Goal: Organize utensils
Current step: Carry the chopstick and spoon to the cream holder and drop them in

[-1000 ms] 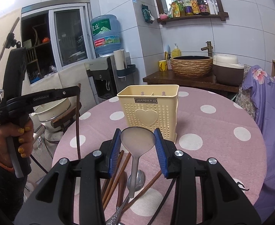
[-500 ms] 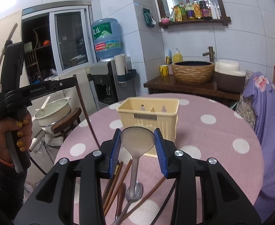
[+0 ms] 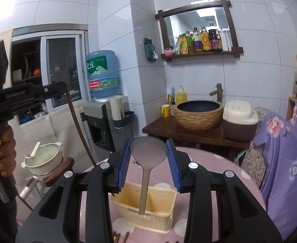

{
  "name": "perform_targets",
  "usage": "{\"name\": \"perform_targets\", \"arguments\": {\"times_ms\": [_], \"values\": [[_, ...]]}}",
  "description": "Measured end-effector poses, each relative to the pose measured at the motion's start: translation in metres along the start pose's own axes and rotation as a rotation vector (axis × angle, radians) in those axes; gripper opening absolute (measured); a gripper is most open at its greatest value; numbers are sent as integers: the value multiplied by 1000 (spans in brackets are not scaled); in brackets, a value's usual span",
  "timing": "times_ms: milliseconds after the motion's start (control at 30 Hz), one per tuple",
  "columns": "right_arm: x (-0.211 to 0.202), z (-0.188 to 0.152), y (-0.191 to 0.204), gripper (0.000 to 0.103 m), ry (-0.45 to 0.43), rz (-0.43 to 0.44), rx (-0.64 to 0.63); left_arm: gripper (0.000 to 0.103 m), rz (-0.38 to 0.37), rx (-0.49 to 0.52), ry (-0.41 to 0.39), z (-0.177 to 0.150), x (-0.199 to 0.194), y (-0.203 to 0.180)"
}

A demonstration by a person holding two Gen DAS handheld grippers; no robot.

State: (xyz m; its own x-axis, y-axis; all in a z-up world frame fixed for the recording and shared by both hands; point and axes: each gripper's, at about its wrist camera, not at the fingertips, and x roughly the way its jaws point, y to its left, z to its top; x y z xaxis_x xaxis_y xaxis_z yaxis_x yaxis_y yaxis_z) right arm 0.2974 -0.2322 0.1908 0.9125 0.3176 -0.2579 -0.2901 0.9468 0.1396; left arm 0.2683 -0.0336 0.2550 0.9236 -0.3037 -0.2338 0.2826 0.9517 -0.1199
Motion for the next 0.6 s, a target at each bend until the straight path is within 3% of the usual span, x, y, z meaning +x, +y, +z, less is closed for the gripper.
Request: {"name": "perform_targets", "arguments": {"times_ms": [167,367,600], "values": [[34,-11,0,37,28,-45,-18,7,21,5,27,-18,27,-2],[72,-57,-6,37,133,-71,-13,7,18,-18,131,-67,58,7],[87,-94,-7,37,187,-93,-33,7,3,-54,235,-108,80,15]]}}
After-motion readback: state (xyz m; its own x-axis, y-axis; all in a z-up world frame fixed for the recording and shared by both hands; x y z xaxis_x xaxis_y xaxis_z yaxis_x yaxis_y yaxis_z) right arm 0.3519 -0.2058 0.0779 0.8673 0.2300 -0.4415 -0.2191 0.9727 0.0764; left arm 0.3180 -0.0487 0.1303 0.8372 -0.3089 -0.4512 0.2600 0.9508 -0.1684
